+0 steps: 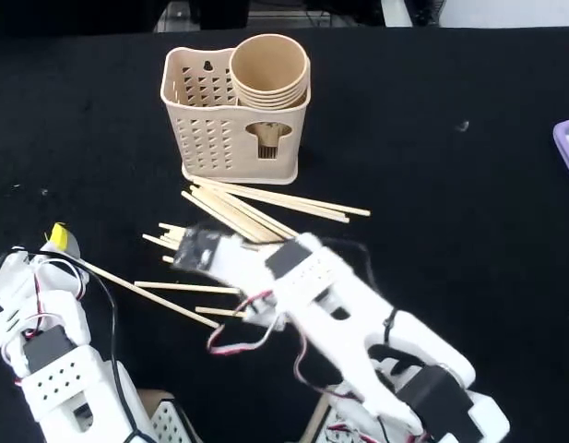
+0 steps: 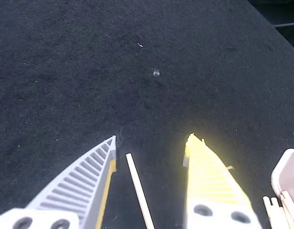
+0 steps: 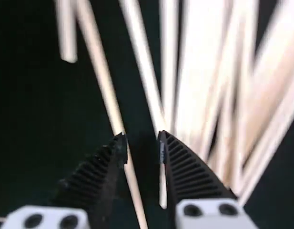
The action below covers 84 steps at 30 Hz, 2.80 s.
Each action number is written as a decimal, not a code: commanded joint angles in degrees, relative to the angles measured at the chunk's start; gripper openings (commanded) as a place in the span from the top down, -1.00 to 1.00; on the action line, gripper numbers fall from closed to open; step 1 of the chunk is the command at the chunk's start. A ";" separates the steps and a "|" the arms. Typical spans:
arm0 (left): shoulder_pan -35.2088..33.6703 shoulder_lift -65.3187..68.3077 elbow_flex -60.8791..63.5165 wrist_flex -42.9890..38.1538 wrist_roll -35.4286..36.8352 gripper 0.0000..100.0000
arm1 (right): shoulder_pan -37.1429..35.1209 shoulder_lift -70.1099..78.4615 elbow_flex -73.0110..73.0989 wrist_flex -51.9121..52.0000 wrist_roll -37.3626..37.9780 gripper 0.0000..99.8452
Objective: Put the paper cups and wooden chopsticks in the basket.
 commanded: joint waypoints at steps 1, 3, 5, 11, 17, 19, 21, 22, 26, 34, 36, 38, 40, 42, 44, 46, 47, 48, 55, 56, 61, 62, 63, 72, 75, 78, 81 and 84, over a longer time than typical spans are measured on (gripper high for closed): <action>-0.04 -0.62 -1.27 -1.05 0.26 0.53 | -3.52 -1.01 1.27 -4.84 -2.37 0.66; -0.04 -0.62 -1.27 -1.05 0.26 0.53 | -3.52 -0.92 2.07 -7.21 -2.64 0.59; -0.04 -0.62 -1.27 -1.05 0.26 0.53 | -3.52 -0.92 2.24 -8.97 -2.37 0.58; -0.04 -0.62 -1.27 -1.05 0.26 0.53 | -3.52 -0.92 2.15 -11.43 -2.37 0.58; -0.04 -0.62 -1.27 -1.05 0.26 0.53 | -3.43 4.53 0.13 -13.10 -2.29 0.58; -0.04 -0.62 -1.27 -1.05 0.26 0.53 | -3.43 8.75 -2.15 -13.45 -2.37 0.58; -0.04 -0.62 -1.27 -1.05 0.26 0.53 | -3.43 12.70 -4.62 -13.10 -2.37 0.58; -0.04 -0.62 -1.27 -1.05 0.26 0.53 | -3.60 14.37 -5.49 -12.75 -2.37 0.58; -0.04 -0.62 -1.27 -1.05 0.26 0.53 | -5.36 16.22 -7.16 -9.23 -2.29 0.58; -0.04 -0.62 -1.36 -1.05 0.26 0.53 | -4.92 7.87 -7.52 -7.38 -5.71 0.58; -0.04 -0.62 -1.36 -1.05 0.26 0.53 | -3.25 4.79 -7.78 -7.38 -6.51 0.58; -0.04 -0.62 -1.36 -1.05 0.26 0.53 | -2.55 2.42 -7.69 -7.03 -7.30 0.58; -0.04 -0.62 -1.36 -1.14 0.26 0.53 | -3.87 1.01 -7.08 -6.42 -7.30 0.58; -0.04 -0.62 -1.36 -1.14 0.26 0.53 | -7.03 0.92 -5.85 -6.51 -7.30 0.58; -0.04 -0.62 -1.45 -1.14 0.26 0.53 | -9.85 1.63 -4.00 -8.26 -7.30 0.58; -0.31 -0.70 -1.54 -1.14 0.44 0.53 | -11.69 2.95 -2.51 -11.16 -8.53 0.58; -0.48 -0.70 -1.63 -1.14 0.53 0.53 | -12.22 3.82 -2.07 -12.75 -9.93 0.58; -0.57 -0.70 -1.63 -1.14 0.53 0.53 | -12.48 4.97 -1.89 -14.07 -11.43 0.58; -0.31 -0.70 -1.71 -1.14 0.62 0.53 | -13.54 15.52 -6.90 -16.62 -15.12 0.58; -0.40 -0.70 -1.71 -1.14 0.62 0.53 | -13.54 17.01 -8.22 -15.82 -15.56 0.58; -0.48 -0.70 -1.71 -1.14 0.53 0.53 | -13.54 21.05 -12.62 -11.78 -15.65 0.58; -0.40 -0.70 -1.63 -1.14 0.44 0.53 | -13.54 21.23 -12.70 -11.43 -15.56 0.58; -0.31 -0.70 -1.63 -1.14 0.44 0.53 | -13.54 21.23 -12.53 -11.34 -15.47 0.58; -0.22 -0.70 -1.63 -1.14 0.26 0.53 | -7.12 21.23 -12.70 -10.11 -15.12 0.98; -0.22 -0.70 -1.63 -1.14 0.26 0.53 | -4.04 21.14 -12.79 -10.11 -11.78 0.98; -0.22 -0.70 -1.63 -1.14 0.26 0.53 | -3.16 19.74 -12.26 -10.02 -10.46 0.98; -0.22 -0.70 -1.63 -1.14 0.26 0.53 | -3.25 15.16 -12.53 -5.89 -10.11 0.98; -0.13 -0.70 -1.63 -1.14 0.26 0.53 | -2.11 6.90 -13.41 -0.79 -9.93 0.98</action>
